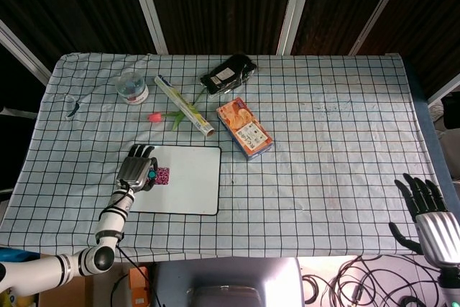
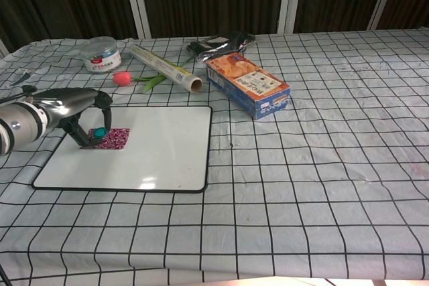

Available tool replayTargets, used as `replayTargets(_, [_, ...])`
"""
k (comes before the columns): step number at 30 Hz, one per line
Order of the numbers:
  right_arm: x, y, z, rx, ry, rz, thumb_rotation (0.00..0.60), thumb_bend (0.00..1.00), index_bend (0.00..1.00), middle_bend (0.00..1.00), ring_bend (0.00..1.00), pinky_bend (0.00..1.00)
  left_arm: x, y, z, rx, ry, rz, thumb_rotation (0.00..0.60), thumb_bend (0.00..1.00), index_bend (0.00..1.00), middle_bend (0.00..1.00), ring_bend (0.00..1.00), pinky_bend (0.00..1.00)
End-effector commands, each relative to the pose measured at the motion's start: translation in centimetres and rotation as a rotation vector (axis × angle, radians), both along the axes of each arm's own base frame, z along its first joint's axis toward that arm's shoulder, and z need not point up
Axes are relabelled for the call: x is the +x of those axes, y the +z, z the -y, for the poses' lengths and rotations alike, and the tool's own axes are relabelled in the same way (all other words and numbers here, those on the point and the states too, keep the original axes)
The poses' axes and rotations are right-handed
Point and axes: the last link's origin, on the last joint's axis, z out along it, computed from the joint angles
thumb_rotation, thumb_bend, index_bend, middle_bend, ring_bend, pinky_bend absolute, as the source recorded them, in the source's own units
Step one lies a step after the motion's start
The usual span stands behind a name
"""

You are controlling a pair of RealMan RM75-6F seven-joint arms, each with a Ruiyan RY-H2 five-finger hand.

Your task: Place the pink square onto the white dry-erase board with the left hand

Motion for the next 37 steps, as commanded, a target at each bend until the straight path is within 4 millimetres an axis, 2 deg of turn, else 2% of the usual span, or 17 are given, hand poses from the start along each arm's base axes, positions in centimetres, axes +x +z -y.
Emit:
replayTargets(1, [0.0, 0.0, 0.0, 0.0, 0.0, 0.0, 0.6, 0.26, 0.0, 0.0, 0.0, 0.0, 0.0, -0.3, 0.0, -0.012, 0.006, 0.005, 0.6, 0.34, 0.42, 0.09, 0.0, 0.05])
replayTargets(6, [0.0, 0.1, 0.0, -0.001, 0.001, 0.001, 0.6, 0.26, 0.0, 0.0, 0.0, 0.0, 0.2, -0.1, 0.1, -0.014, 0.005, 0.029, 0.6, 0.33, 0.22, 0.07, 0.0, 0.05])
replayTargets(11, [-0.1, 0.0, -0.1, -0.001, -0.001, -0.002, 0.6, 0.26, 0.0, 0.0, 0.0, 0.0, 0.5, 1.2, 0.6, 0.017, -0.031, 0.032, 0.6, 0.33, 0.19, 0.07, 0.0, 0.05])
replayTargets(15, [-0.1, 0.0, -0.1, 0.0, -0.003, -0.006, 0.6, 0.26, 0.0, 0.0, 0.0, 0.0, -0.1, 4.1, 2.0, 0.082, -0.068, 0.025, 0.6, 0.33, 0.18, 0.07, 0.0, 0.05])
replayTargets(18, [-0.1, 0.0, -0.2, -0.006, -0.006, -0.007, 0.6, 0.26, 0.0, 0.0, 0.0, 0.0, -2.0, 7.2, 4.1, 0.169, -0.071, 0.025, 0.6, 0.33, 0.17, 0.07, 0.0, 0.05])
replayTargets(22, [-0.2, 0.0, -0.1, -0.019, -0.014, -0.008, 0.6, 0.26, 0.0, 0.0, 0.0, 0.0, -5.5, 10.3, 9.1, 0.239, -0.091, 0.013, 0.6, 0.33, 0.13, 0.06, 0.0, 0.02])
replayTargets(25, [-0.2, -0.1, 0.0, -0.017, -0.02, -0.013, 0.6, 0.26, 0.0, 0.0, 0.0, 0.0, -7.8, 11.8, 12.9, 0.302, -0.078, 0.046, 0.6, 0.33, 0.09, 0.03, 0.0, 0.01])
replayTargets(28, [-0.2, -0.3, 0.3, -0.018, -0.027, -0.016, 0.6, 0.26, 0.0, 0.0, 0.0, 0.0, -9.5, 12.1, 15.7, 0.349, -0.057, 0.06, 0.6, 0.33, 0.06, 0.0, 0.0, 0.01])
replayTargets(31, [-0.2, -0.5, 0.6, -0.016, -0.036, -0.023, 0.6, 0.25, 0.0, 0.0, 0.0, 0.0, -10.3, 12.0, 16.8, 0.336, -0.049, 0.09, 0.6, 0.33, 0.04, 0.0, 0.0, 0.01])
replayTargets(37, [0.0, -0.9, 0.8, -0.011, -0.042, -0.031, 0.6, 0.26, 0.0, 0.0, 0.0, 0.0, -10.0, 12.4, 17.5, 0.306, -0.122, 0.148, 0.6, 0.33, 0.01, 0.0, 0.0, 0.01])
